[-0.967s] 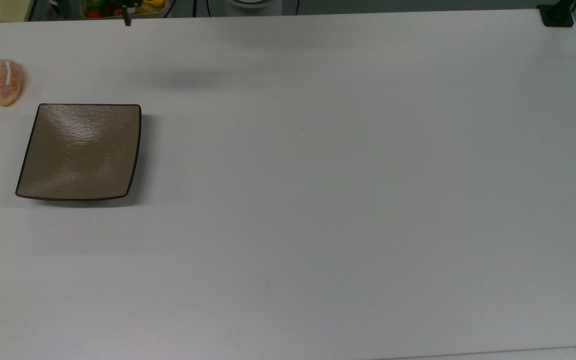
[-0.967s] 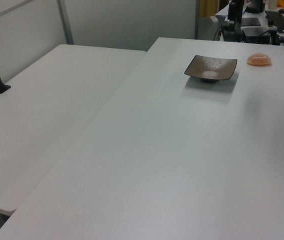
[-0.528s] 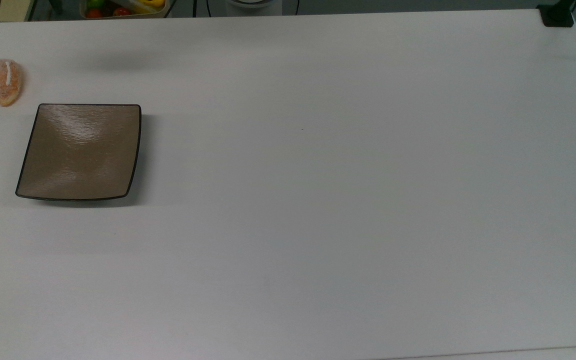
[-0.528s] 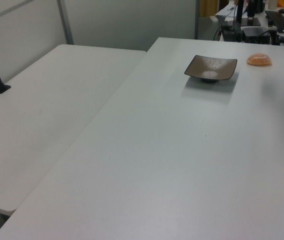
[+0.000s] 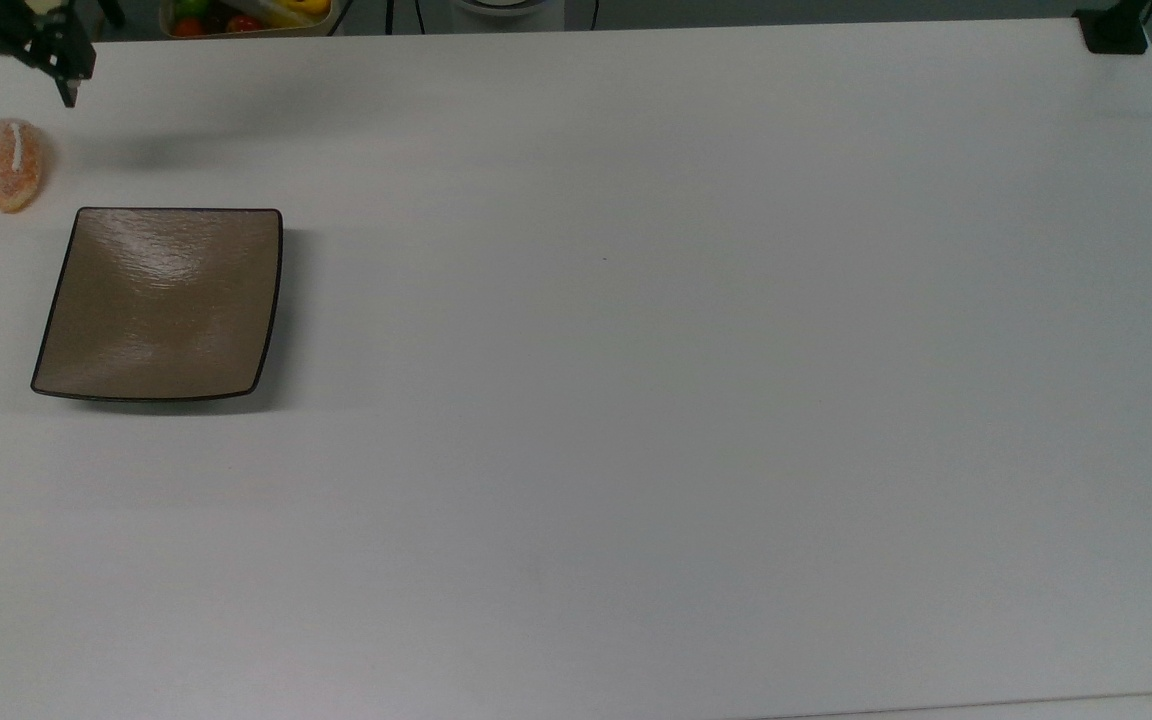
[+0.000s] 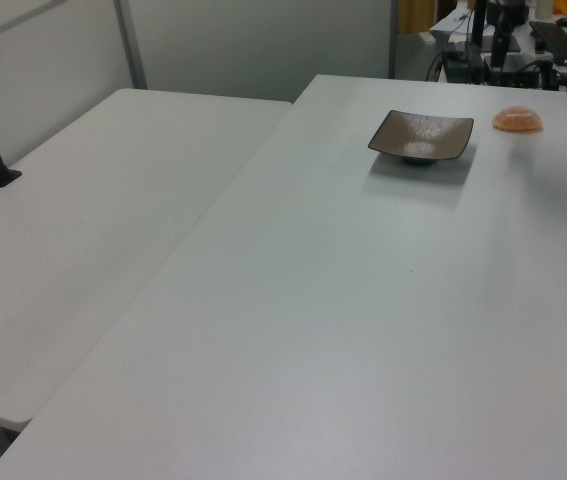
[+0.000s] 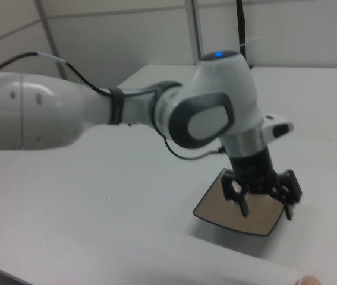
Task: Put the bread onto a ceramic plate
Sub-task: 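Lower the gripper over the bread roll and close on it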
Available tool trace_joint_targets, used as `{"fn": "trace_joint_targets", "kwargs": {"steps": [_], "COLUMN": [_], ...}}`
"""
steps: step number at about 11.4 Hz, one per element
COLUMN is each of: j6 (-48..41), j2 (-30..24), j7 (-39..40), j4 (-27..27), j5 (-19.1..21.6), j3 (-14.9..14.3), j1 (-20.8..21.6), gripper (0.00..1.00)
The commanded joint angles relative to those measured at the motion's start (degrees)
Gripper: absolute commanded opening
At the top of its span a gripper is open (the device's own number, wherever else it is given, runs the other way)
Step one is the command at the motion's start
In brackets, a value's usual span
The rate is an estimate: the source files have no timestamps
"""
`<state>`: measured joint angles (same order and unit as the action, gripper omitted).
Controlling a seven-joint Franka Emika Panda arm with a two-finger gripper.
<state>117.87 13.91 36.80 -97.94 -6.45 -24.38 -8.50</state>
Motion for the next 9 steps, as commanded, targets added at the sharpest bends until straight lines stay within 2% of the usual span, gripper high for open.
{"fn": "trace_joint_targets", "kwargs": {"steps": [1,5,9], "j6": [4.9,5.52,14.12], "j2": [4.18,7.61,13.67], "j7": [3.27,6.44,6.17], "j4": [-0.32,-0.94,-1.03], "j5": [-2.77,-3.83,-4.18], "j3": [-0.31,-0.31,-0.31], "j1": [-2.74,-6.52,-7.05], "gripper": [1.0,1.0,1.0]}}
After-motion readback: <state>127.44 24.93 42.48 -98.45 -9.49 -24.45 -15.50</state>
